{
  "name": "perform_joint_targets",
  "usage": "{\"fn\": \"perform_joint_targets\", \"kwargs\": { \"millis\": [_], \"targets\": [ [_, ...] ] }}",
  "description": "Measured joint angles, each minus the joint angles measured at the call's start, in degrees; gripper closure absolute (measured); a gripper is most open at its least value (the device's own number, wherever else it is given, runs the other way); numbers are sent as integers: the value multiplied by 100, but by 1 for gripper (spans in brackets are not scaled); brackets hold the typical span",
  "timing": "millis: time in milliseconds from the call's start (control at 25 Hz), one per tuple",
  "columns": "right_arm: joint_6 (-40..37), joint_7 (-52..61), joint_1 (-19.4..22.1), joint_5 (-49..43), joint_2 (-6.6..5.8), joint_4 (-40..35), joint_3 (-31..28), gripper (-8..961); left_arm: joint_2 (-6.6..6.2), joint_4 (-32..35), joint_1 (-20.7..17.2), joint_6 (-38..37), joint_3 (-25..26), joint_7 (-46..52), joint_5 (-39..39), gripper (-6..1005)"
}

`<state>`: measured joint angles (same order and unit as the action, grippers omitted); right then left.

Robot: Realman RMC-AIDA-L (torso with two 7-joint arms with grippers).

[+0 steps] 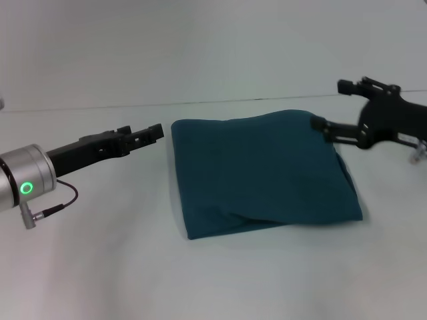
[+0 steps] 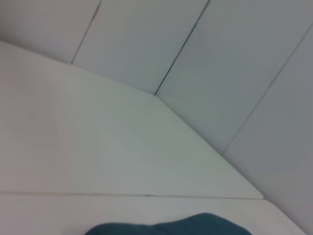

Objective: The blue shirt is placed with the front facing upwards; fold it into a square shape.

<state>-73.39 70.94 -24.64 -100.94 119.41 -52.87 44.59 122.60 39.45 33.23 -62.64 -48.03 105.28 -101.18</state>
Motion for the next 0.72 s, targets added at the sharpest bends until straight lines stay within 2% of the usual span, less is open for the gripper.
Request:
{"fn": "perform_joint_targets", "kwargs": {
  "millis": [160, 360, 480, 600, 720],
  "targets": [
    [-631, -321, 106, -19, -85, 262, -276, 37, -14, 2, 33, 45, -39, 172, -290, 78],
    [-776, -66, 62, -449, -238, 544, -252, 37, 7, 74, 107, 7, -449, -174, -595, 78],
    [-803, 202, 6, -873, -240, 505, -262, 37, 18, 250, 190, -22, -879, -120, -1016, 79],
    [-823, 256, 10, -1031, -202, 447, -293, 37, 36, 335, 373, 72, -1181, 597, -1590, 79],
    [-825, 257, 30, -1041, -192, 440, -297, 37, 37, 214, 588, 294, -1230, 1398, -1980, 79]
  ]
}}
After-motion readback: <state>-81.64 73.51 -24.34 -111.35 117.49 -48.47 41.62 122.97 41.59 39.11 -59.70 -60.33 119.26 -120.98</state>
